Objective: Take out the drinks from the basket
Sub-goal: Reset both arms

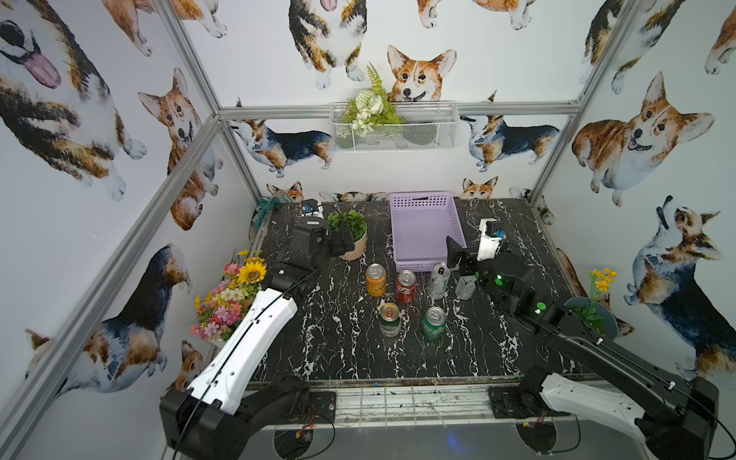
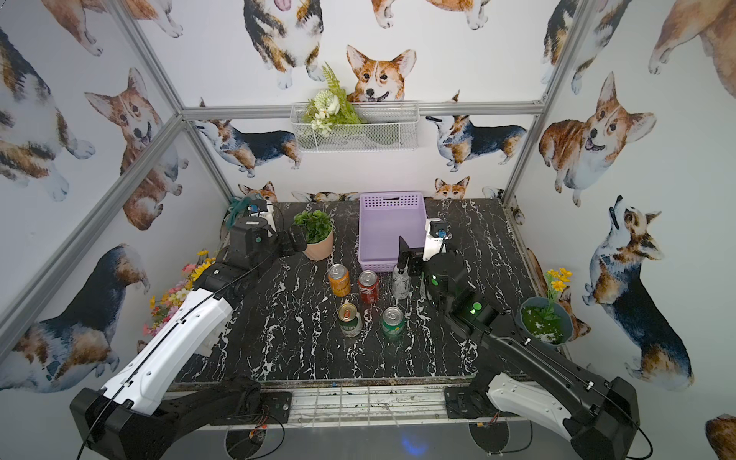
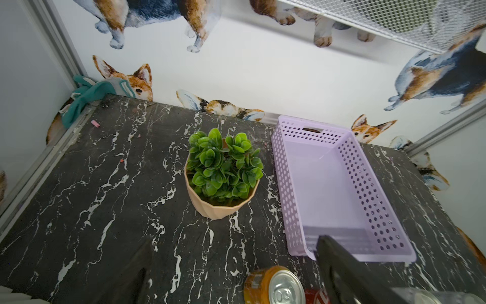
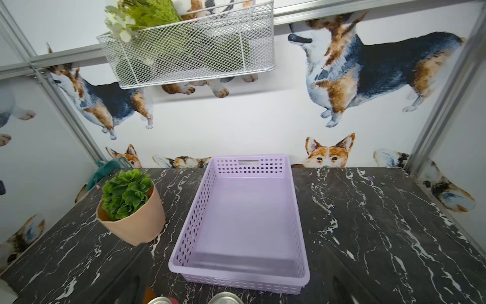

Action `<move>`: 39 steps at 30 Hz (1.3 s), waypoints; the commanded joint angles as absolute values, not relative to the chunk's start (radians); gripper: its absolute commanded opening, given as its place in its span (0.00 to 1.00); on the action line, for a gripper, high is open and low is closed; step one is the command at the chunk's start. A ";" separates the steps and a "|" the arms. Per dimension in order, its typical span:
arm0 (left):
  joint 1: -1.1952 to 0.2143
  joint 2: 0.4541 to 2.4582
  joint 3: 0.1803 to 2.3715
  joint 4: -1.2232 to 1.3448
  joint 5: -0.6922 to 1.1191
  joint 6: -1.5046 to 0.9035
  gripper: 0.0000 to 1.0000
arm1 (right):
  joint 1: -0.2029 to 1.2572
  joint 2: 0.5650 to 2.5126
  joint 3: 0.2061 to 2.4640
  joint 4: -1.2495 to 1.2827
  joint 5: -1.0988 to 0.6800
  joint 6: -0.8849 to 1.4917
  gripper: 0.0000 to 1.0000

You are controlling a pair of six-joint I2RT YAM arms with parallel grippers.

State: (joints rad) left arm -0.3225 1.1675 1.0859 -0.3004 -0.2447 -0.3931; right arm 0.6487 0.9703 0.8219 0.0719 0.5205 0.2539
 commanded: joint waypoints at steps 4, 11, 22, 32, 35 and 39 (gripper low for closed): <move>-0.294 1.272 1.011 -0.082 -0.343 -0.246 1.00 | 0.438 1.078 0.914 0.121 0.441 0.388 1.00; -0.263 1.338 0.755 0.359 -0.412 0.015 1.00 | 0.381 1.112 0.945 0.130 0.476 0.372 1.00; -0.137 1.425 0.486 0.688 -0.365 -0.007 1.00 | 0.358 1.152 0.907 0.144 0.481 0.362 1.00; -0.106 1.534 0.258 1.208 -0.321 0.020 1.00 | 0.306 1.135 0.863 0.177 0.496 0.368 1.00; -0.062 1.552 0.277 1.176 -0.257 -0.012 1.00 | 0.253 1.142 0.858 0.167 0.469 0.398 1.00; -0.055 1.566 0.247 1.234 -0.291 -0.034 1.00 | 0.176 1.146 0.824 0.187 0.430 0.395 1.00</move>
